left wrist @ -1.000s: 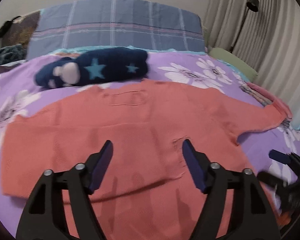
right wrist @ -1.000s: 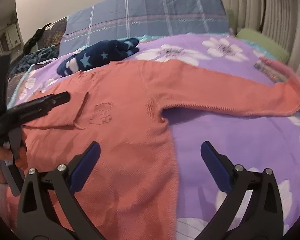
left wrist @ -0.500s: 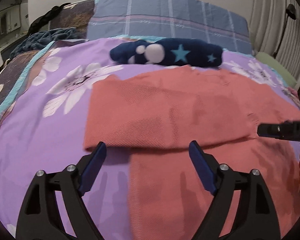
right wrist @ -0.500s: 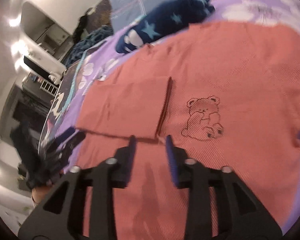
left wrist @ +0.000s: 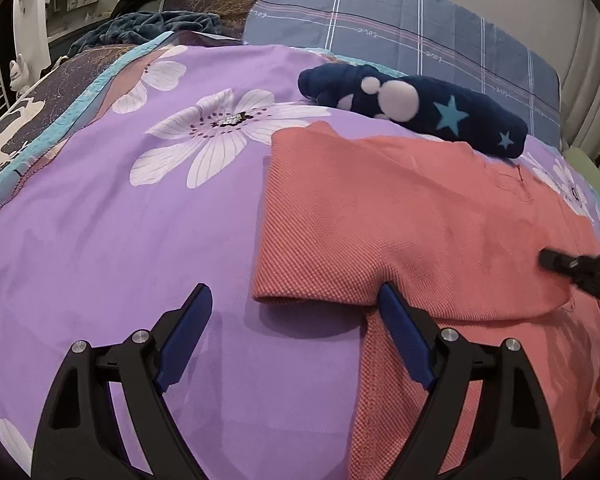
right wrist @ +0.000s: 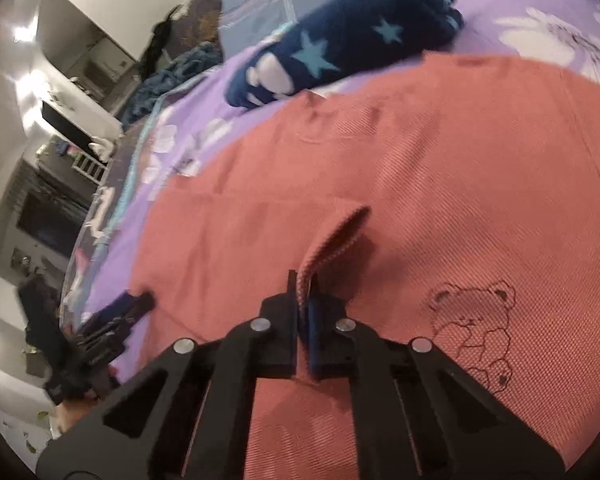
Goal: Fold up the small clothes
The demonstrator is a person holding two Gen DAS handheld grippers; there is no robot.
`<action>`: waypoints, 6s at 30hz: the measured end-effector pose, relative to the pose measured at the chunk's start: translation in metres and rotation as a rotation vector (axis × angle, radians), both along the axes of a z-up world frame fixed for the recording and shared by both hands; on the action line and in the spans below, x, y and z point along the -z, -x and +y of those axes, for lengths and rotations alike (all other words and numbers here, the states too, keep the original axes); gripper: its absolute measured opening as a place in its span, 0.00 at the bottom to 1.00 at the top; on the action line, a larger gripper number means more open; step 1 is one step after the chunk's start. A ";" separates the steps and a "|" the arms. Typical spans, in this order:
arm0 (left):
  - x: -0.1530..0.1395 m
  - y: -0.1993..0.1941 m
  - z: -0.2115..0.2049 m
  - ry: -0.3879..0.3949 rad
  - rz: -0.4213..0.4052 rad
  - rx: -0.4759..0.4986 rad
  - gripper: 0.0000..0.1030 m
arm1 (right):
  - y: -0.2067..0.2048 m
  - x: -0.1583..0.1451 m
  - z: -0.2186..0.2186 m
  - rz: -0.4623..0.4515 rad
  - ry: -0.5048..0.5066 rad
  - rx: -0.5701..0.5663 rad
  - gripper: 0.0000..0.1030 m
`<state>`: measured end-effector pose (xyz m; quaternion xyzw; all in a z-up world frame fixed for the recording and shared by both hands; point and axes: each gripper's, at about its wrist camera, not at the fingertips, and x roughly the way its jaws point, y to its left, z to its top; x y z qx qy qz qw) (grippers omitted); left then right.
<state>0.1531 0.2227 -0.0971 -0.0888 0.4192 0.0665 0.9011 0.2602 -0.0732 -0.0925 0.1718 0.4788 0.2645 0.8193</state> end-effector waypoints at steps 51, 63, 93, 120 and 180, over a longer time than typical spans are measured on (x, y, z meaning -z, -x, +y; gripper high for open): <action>0.012 -0.037 -0.087 0.098 -0.013 0.264 0.50 | 0.011 0.016 -0.140 0.012 -0.014 0.295 0.15; 0.010 -0.035 -0.097 0.027 -0.020 0.280 0.55 | -0.062 0.024 -0.166 0.152 -0.162 0.266 0.40; 0.011 -0.031 -0.102 -0.018 -0.024 0.287 0.57 | 0.075 -0.027 -0.182 -0.236 0.264 0.384 0.38; -0.017 -0.050 -0.110 0.104 -0.097 0.307 0.64 | 0.069 -0.066 -0.263 -0.323 -0.268 0.634 0.03; -0.117 -0.065 -0.195 0.327 -0.200 0.606 0.10 | 0.073 0.014 -0.125 -0.176 -0.094 0.171 0.42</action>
